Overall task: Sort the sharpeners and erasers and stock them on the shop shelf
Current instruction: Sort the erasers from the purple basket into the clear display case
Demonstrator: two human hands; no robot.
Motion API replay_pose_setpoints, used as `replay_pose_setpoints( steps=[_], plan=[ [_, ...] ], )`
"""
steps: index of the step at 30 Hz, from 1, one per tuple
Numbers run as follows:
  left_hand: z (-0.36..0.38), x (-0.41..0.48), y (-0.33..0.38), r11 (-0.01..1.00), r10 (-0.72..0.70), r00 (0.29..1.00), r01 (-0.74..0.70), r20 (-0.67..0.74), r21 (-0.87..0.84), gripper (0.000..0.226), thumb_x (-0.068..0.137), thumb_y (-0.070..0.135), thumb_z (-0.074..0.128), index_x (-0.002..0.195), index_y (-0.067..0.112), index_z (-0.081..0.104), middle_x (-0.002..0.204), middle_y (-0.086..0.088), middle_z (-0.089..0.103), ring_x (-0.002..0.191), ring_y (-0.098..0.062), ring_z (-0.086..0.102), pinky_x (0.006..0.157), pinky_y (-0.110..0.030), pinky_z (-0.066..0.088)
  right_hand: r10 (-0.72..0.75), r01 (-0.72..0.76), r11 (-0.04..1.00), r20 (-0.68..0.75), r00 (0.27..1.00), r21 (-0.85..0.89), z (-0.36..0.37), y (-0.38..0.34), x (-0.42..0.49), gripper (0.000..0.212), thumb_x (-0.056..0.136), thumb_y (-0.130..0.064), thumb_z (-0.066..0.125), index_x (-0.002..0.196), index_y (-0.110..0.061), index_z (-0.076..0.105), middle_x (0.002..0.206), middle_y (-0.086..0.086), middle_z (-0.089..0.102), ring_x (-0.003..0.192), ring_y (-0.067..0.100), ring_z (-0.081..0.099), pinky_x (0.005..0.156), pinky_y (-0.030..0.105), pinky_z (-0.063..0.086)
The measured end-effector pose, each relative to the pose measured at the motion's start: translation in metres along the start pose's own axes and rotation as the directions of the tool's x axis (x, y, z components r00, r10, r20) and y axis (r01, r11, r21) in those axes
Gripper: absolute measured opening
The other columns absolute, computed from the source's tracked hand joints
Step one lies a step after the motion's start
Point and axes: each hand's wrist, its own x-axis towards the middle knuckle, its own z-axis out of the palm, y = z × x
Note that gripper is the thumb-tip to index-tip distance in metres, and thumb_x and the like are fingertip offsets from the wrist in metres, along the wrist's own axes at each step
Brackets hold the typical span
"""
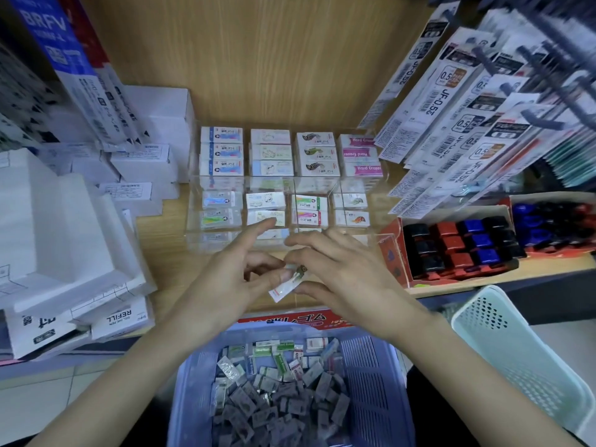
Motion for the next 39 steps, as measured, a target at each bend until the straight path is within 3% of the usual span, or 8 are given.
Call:
replay_pose_setpoints(
  steps=[4,9,15,19,25,29,34,39],
  plan=[
    [-0.002,0.0,0.002,0.988,0.079,0.995,-0.07,-0.064,0.138,0.078,0.065,0.056,0.058,0.136,0.041,0.03,0.101,0.021,0.068,0.091,0.005,0.062,0.075,-0.014,0.045,0.182,-0.185,0.982,-0.06,0.981,-0.034,-0.015,0.02,-0.005,0.029,0.073,-0.021,0.078,0.096,-0.009,0.066,0.089,0.005,0.068,0.08,0.024,0.061,0.067,0.035,0.053],
    [-0.013,0.001,0.0,0.986,0.134,0.979,-0.117,-0.152,0.116,0.047,0.074,0.047,0.057,0.12,0.039,0.047,0.1,0.024,0.067,0.095,0.005,0.059,0.077,-0.014,0.045,0.587,-0.62,0.78,-0.242,0.773,-0.085,-0.035,0.068,-0.013,0.035,0.073,-0.011,0.077,0.105,-0.005,0.065,0.098,0.013,0.067,0.094,0.032,0.055,0.078,0.039,0.043],
    [-0.011,0.002,-0.004,0.99,0.126,0.983,-0.117,-0.136,0.075,0.037,0.076,0.043,0.059,0.112,0.039,0.053,0.096,0.016,0.069,0.091,-0.001,0.061,0.074,-0.01,0.043,0.608,-0.585,0.766,0.005,0.794,-0.266,-0.023,0.079,-0.002,0.033,0.074,0.012,0.064,0.104,-0.002,0.064,0.11,0.01,0.055,0.102,0.03,0.053,0.077,0.039,0.05],
    [-0.01,0.003,-0.003,0.991,0.123,0.982,-0.115,-0.14,0.07,0.035,0.075,0.044,0.06,0.109,0.038,0.054,0.094,0.015,0.07,0.09,0.0,0.061,0.074,-0.011,0.043,0.563,-0.468,0.789,0.161,0.811,-0.398,-0.024,0.085,0.012,0.028,0.081,-0.001,0.064,0.106,-0.013,0.066,0.113,0.004,0.058,0.112,0.027,0.05,0.091,0.04,0.044],
    [-0.012,0.001,-0.002,0.989,0.111,0.983,-0.095,-0.148,0.112,0.023,0.079,0.043,0.06,0.101,0.034,0.061,0.093,0.01,0.07,0.091,-0.005,0.063,0.079,-0.02,0.048,0.538,-0.43,0.843,0.511,0.67,-0.324,-0.033,0.097,0.037,0.017,0.087,-0.012,0.061,0.104,-0.016,0.064,0.103,0.001,0.058,0.102,0.022,0.054,0.079,0.031,0.042],
    [-0.009,0.0,-0.007,0.957,0.139,0.98,-0.095,-0.145,0.273,0.006,0.089,0.032,0.059,0.094,0.03,0.063,0.093,0.018,0.067,0.091,0.004,0.059,0.078,-0.022,0.045,0.554,-0.37,0.826,0.495,0.669,-0.425,-0.024,0.094,0.046,0.013,0.085,-0.004,0.054,0.091,-0.01,0.064,0.091,0.005,0.061,0.088,0.026,0.057,0.075,0.034,0.049],
    [-0.005,-0.008,-0.034,0.613,0.325,0.944,-0.256,0.057,0.748,0.07,0.09,0.069,0.025,0.124,0.018,0.057,0.136,0.0,0.046,0.126,-0.014,0.035,0.105,-0.042,0.032,0.615,-0.36,0.759,0.417,0.669,-0.543,-0.01,0.097,0.04,0.017,0.087,-0.025,0.057,0.071,-0.02,0.061,0.087,0.005,0.053,0.099,0.028,0.049,0.095,0.039,0.035],
    [-0.005,-0.012,-0.049,0.403,0.279,0.945,-0.279,0.173,0.872,0.084,0.086,0.077,0.016,0.142,0.018,0.039,0.155,-0.003,0.02,0.143,-0.02,0.004,0.111,-0.054,0.012,0.579,-0.481,0.812,0.353,0.735,-0.331,-0.014,0.101,0.022,0.02,0.082,-0.039,0.067,0.092,-0.022,0.07,0.102,0.002,0.058,0.115,0.023,0.045,0.1,0.038,0.026]
  ],
)
